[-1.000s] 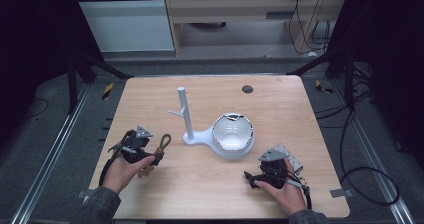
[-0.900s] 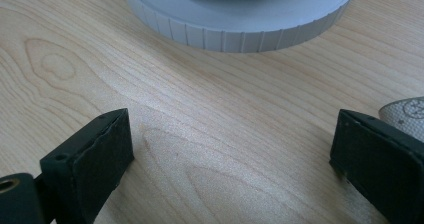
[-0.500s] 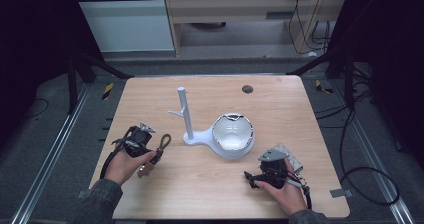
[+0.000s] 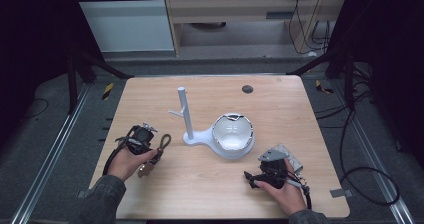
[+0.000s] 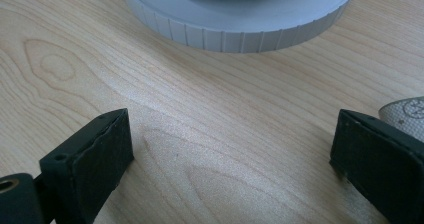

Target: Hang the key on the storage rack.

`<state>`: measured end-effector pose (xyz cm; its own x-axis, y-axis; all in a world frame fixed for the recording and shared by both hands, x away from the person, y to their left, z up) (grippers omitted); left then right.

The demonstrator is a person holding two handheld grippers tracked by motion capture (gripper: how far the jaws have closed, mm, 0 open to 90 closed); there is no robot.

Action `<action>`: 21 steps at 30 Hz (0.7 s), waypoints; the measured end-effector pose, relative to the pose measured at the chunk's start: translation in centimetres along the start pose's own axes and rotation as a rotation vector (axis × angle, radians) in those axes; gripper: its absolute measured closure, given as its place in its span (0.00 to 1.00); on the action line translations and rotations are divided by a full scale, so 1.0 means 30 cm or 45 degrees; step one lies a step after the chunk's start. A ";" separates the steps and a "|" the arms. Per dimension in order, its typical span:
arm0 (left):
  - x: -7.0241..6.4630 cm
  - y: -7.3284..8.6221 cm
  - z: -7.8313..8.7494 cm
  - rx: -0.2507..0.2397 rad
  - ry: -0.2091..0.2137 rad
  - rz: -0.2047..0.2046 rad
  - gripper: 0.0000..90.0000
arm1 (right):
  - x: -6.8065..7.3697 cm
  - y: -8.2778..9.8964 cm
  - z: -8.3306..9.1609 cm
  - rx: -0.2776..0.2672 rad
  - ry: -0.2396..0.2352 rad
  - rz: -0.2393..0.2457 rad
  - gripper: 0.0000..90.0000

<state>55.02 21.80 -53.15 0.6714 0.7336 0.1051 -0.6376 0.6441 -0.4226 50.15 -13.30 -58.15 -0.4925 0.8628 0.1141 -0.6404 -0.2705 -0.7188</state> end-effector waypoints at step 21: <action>0.014 -0.008 -0.077 0.085 -0.007 0.036 0.61 | 0.000 0.000 0.000 0.000 0.001 0.000 0.04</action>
<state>56.32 21.45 -55.08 0.6510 0.7526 0.0990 -0.6801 0.6362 -0.3645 50.15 -13.30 -58.15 -0.4917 0.8633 0.1138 -0.6405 -0.2701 -0.7189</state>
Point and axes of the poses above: each handheld gripper's, and its own axes: z roughly backward along the jaws, y roughly out of its underside, x roughly to its left, the point moved 10 cm from there along -z, roughly forward along the jaws, and after that the axes turned 9 degrees about -z, right-handed, at the moved point
